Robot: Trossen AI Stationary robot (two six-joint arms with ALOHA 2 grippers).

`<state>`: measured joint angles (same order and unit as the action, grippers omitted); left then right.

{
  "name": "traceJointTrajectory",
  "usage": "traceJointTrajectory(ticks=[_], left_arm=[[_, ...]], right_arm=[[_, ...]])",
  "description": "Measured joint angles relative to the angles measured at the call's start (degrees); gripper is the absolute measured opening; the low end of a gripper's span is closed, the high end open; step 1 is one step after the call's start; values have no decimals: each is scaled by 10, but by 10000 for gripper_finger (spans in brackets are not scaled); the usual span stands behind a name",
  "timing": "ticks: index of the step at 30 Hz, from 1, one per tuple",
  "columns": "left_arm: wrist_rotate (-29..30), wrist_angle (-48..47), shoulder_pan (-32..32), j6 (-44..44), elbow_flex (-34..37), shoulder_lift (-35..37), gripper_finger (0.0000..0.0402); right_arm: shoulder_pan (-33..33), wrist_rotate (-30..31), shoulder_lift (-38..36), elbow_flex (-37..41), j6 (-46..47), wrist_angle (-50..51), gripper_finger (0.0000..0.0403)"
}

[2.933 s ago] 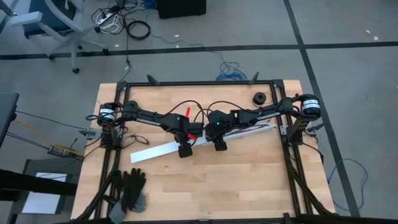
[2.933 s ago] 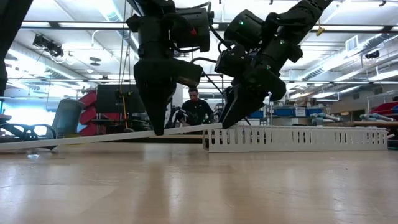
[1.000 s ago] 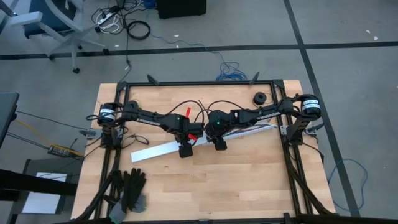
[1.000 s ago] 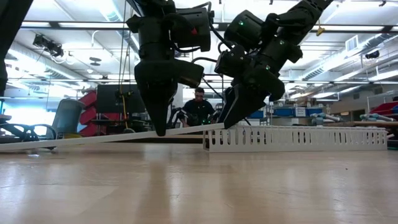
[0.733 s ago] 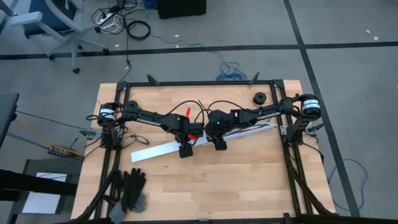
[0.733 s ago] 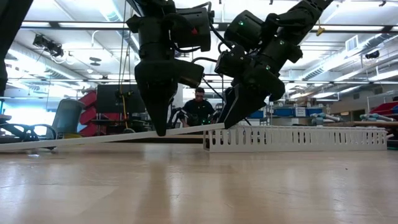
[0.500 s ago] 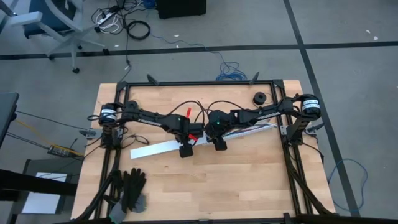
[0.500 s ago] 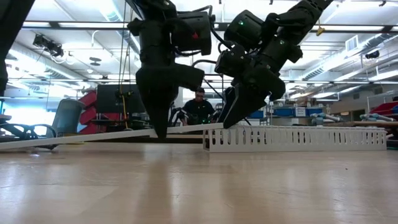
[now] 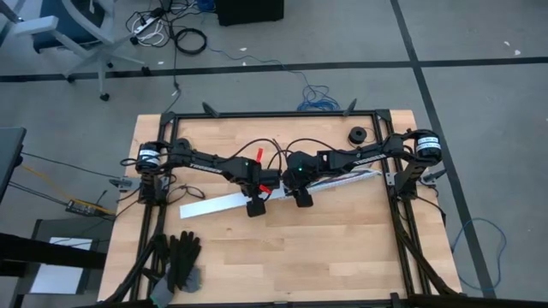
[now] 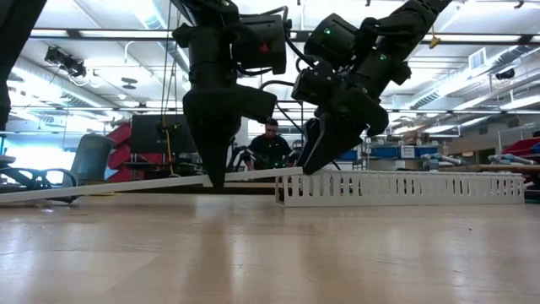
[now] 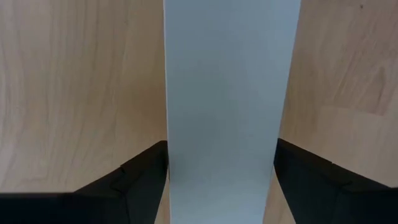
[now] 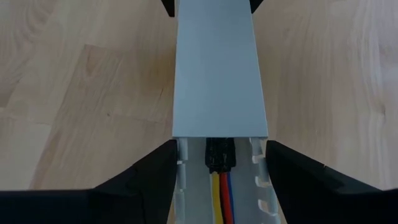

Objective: Ziptie cables
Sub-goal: Close the white cable duct

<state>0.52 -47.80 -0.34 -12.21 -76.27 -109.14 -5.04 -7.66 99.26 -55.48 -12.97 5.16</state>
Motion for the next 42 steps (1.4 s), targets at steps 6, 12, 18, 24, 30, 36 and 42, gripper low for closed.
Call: traceJointTrajectory(ticks=[6, 12, 18, 24, 30, 36, 42], left_arm=[[0, -1, 0, 0, 0, 0, 262], [0, -1, 0, 0, 0, 1, 262], [-1, -1, 0, 0, -1, 1, 262], [-1, -1, 0, 0, -1, 1, 262], [-1, -1, 0, 0, -1, 1, 262], [0, -5, 0, 0, -1, 2, 262], [3, -6, 0, 0, -1, 2, 262]], right_arm=[[-1, 1, -1, -1, -1, 11, 227], [-1, 1, -1, -1, -1, 10, 228], [-1, 1, -1, -1, -1, 10, 228], [-1, 1, -1, -1, -2, 9, 233], [-1, 1, -4, -1, -2, 11, 246], [-2, 9, -14, 0, -2, 18, 261], [-3, 10, -15, 0, -1, 31, 265]])
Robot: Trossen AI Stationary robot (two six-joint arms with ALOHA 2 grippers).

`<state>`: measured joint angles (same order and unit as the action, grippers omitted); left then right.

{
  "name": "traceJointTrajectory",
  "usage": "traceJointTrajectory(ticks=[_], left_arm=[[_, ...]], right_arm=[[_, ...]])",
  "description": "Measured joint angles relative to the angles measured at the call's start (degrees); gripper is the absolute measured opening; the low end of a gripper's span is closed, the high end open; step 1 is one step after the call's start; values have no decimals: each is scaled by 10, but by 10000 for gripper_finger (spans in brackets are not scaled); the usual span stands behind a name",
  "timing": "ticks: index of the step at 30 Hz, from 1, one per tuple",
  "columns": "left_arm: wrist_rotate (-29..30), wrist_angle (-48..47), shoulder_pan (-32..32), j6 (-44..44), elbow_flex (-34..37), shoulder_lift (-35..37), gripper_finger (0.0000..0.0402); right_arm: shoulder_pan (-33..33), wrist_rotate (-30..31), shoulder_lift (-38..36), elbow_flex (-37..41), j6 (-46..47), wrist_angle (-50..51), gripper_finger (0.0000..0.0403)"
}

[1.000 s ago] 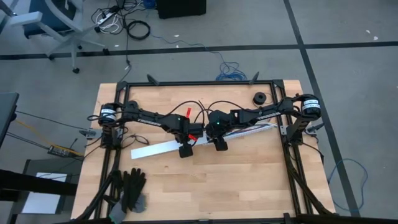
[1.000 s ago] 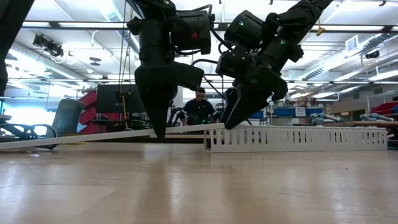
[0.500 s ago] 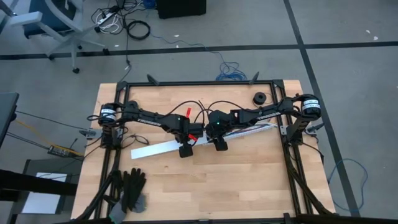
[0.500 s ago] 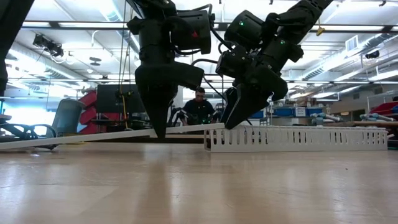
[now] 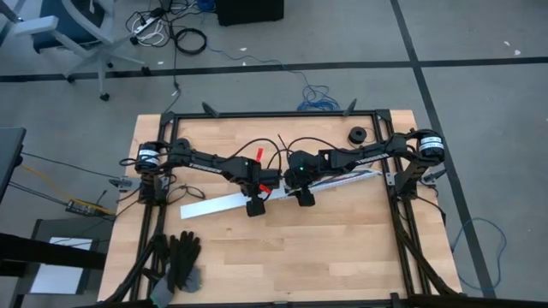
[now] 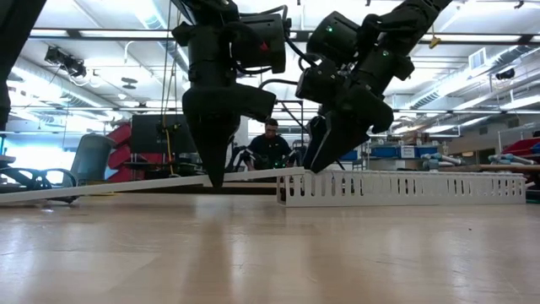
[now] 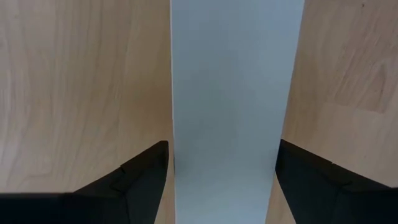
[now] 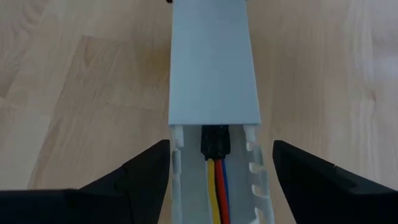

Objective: Ziptie cables
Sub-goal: Close the white cable duct

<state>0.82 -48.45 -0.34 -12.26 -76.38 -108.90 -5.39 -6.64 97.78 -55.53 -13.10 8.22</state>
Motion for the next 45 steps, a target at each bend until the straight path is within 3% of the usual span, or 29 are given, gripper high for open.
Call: traceJointTrajectory(ticks=[22, 27, 45], left_arm=[[10, -6, 0, 0, 0, 0, 262], [10, -6, 0, 0, 0, 0, 262], [16, -7, 0, -1, 0, 0, 262]], right_arm=[[-1, 2, -21, 0, 5, 20, 266], [-1, 25, -35, 0, 6, 58, 267], [-19, 21, -42, 0, 15, 134, 262]])
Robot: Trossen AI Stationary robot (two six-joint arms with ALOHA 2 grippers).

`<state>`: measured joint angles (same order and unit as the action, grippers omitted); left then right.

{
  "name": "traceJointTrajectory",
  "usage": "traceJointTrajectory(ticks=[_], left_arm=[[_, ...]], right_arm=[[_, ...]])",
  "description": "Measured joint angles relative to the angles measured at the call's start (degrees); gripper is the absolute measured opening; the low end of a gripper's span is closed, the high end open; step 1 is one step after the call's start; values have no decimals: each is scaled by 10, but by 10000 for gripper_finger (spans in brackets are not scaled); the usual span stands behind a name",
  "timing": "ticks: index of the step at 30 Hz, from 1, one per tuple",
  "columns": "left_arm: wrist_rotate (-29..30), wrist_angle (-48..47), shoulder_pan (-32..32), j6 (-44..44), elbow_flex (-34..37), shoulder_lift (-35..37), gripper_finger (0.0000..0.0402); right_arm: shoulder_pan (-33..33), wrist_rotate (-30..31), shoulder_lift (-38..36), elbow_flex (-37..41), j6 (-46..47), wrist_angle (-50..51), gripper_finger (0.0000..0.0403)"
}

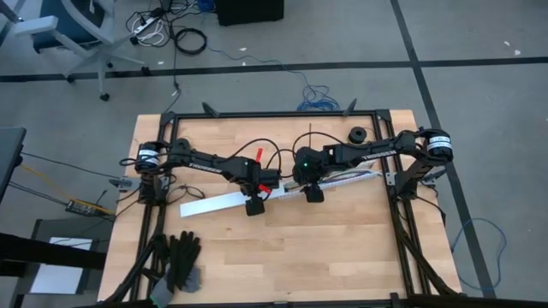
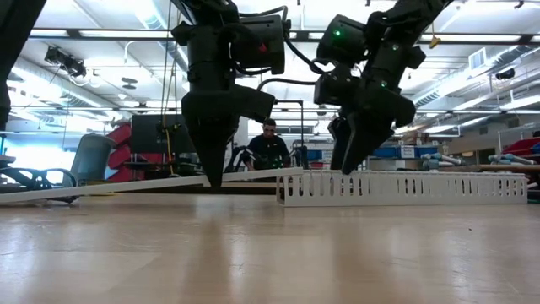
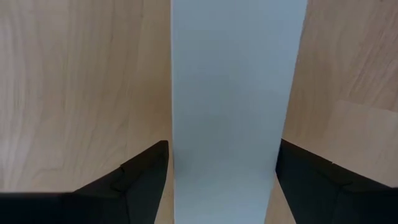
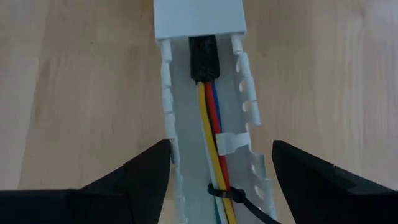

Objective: Ziptie cables
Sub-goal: Close the white cable duct

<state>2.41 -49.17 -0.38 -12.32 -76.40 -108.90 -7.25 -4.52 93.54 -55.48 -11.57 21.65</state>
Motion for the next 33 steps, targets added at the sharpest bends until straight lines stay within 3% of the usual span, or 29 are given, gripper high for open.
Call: traceJointTrajectory(ticks=[5, 33], left_arm=[[8, 1, 0, 0, 0, 0, 262], [10, 12, 0, 0, 0, 0, 252]], right_arm=[[-3, -30, 0, 0, -2, -33, 260], [16, -26, 0, 44, -31, -130, 240]])
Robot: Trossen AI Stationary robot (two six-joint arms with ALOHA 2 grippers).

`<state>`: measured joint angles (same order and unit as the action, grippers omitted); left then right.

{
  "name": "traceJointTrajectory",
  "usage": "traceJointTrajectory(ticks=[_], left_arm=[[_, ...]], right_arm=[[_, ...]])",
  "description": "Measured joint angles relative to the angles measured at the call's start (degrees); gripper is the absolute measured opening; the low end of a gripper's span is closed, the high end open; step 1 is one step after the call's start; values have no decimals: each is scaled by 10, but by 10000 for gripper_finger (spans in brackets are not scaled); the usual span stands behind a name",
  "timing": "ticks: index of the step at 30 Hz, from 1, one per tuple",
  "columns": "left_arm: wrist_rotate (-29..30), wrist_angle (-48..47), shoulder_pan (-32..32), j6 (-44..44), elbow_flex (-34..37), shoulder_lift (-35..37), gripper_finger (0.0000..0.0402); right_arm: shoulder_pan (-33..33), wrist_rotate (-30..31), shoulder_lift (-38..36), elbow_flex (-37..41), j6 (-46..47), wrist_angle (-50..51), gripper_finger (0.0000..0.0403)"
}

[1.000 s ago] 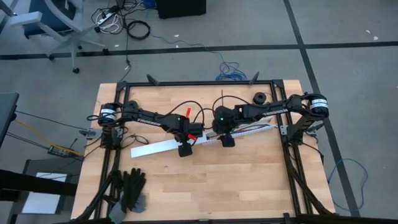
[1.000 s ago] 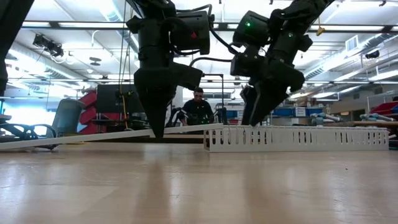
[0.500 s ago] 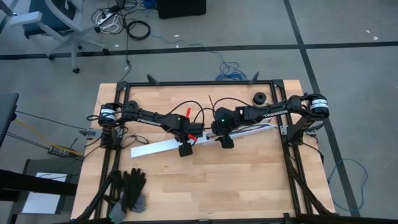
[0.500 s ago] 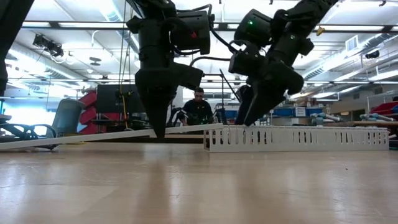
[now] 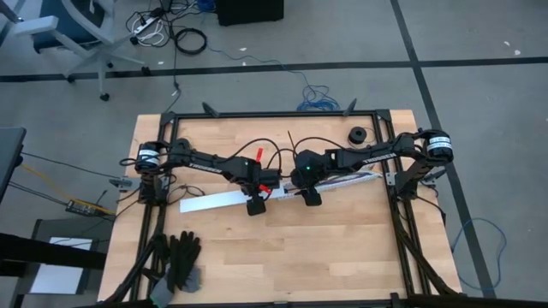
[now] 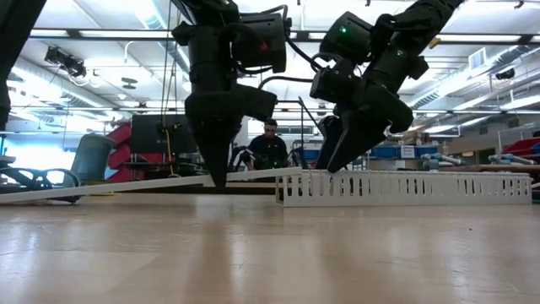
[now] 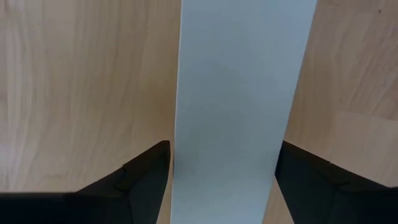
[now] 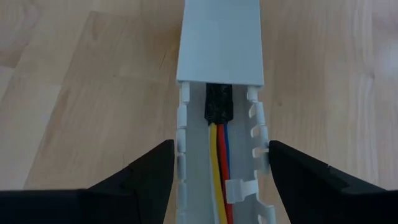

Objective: Ziptie cables
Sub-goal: Close the white cable duct

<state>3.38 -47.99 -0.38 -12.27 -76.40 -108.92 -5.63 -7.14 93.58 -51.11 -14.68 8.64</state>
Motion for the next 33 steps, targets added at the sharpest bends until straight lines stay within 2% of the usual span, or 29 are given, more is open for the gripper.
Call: traceJointTrajectory(ticks=[26, 33], left_arm=[[1, 30, 0, -4, 0, 0, 252], [1, 35, 0, -4, 0, 0, 252]], right_arm=[[0, -1, 0, 0, 6, -12, 220], [3, -32, 0, 0, 11, -14, 217]])
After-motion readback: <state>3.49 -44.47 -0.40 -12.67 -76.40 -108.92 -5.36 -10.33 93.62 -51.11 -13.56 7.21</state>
